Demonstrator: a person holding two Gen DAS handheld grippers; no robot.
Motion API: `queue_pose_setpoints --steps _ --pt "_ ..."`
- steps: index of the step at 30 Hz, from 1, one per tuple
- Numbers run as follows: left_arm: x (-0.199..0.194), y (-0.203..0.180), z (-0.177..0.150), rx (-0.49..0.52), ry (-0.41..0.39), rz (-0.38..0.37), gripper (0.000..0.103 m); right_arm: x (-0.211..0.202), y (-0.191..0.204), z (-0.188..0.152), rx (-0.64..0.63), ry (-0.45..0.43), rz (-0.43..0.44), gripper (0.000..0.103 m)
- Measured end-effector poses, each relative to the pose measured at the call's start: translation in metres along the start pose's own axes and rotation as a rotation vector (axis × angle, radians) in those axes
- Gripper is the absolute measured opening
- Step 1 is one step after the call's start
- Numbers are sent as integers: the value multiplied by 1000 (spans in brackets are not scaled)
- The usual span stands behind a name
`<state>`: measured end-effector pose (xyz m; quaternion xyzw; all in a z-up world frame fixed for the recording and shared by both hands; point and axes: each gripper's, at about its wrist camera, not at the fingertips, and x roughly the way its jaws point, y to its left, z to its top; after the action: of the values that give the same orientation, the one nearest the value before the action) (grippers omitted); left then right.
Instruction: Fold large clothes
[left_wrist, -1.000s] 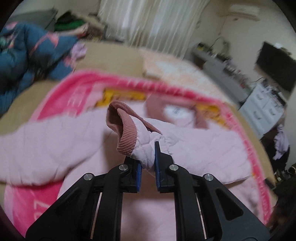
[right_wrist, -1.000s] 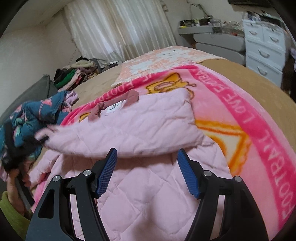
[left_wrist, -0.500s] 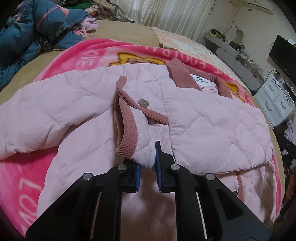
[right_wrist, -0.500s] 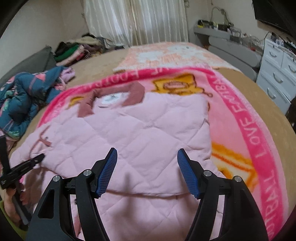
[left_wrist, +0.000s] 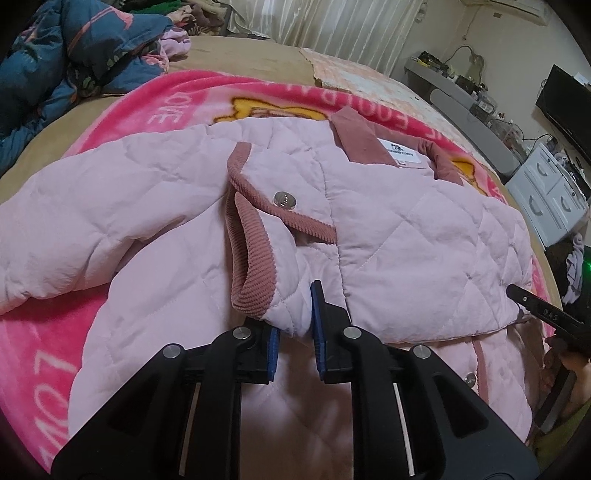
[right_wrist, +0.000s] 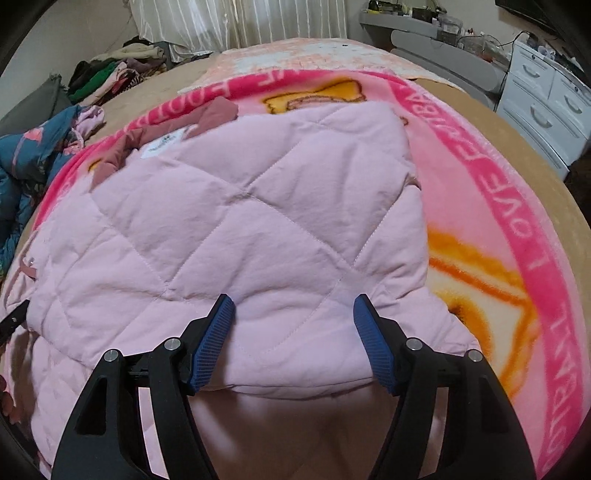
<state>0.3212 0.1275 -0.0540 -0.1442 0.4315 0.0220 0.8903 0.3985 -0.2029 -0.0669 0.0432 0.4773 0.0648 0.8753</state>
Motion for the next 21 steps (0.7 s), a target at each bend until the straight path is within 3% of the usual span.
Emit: queue_pose_setpoints --steps 3,8,10,12,14,21 --pt "-2 -1 -1 4 5 1 9 -19 -4 -2 38 -26 30 68" --pt "-10 -6 -1 18 6 2 11 -55 -10 -11 105 -77 74 90" --pt "-13 -7 -1 18 9 4 14 -64 -8 -14 101 -78 93 92" --pt "-16 -6 -1 7 19 12 24 -71 -3 -17 88 -81 85 93" --pt "-21 -4 0 -1 26 44 56 -80 0 -20 81 -84 96 93" --pt "-47 12 8 -38 4 64 77 -100 13 -26 85 -101 119 93"
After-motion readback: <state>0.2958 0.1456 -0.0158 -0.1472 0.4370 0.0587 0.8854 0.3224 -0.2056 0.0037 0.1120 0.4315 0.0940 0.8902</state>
